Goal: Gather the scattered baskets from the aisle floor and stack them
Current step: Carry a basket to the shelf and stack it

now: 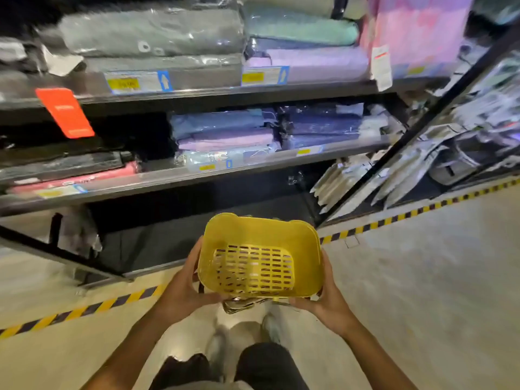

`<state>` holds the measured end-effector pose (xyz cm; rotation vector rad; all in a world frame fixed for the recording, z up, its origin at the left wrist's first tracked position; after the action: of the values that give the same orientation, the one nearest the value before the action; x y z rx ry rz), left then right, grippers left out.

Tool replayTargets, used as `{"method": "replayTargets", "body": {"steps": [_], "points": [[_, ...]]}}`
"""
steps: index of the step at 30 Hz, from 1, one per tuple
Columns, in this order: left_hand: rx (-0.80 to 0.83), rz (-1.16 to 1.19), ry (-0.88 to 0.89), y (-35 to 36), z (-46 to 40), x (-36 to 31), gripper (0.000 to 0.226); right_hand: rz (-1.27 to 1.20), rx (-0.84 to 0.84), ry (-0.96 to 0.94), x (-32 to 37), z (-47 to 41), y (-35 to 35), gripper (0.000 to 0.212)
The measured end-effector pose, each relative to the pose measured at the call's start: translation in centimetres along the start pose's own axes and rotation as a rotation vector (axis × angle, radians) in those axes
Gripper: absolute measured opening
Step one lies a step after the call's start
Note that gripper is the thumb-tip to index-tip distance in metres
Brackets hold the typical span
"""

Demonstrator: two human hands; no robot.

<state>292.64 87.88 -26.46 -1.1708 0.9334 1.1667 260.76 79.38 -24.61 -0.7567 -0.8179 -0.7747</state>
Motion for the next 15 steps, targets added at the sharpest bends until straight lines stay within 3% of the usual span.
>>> {"method": "replayTargets", "body": {"steps": [7,15], "points": [[-0.254,0.103,-0.215,4.9,-0.6,4.8,0.133,0.059,0.215,0.008,-4.0,-9.3,-2.7,0.119],[-0.351,0.102,-0.333,11.1,-3.7,14.4,0.126,0.138,0.377,0.070,-12.2,-18.1,-2.8,0.118]]}}
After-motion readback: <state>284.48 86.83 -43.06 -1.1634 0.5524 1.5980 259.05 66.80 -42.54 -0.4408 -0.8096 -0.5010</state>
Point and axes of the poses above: each hand's wrist, its own z-axis away from the middle knuckle, its own y-axis out of the palm, x = y × z, the point moved 1 cm from there along -z, towards the middle knuckle, and after that the axes turned 6 degrees about y, right-handed, at the moved point
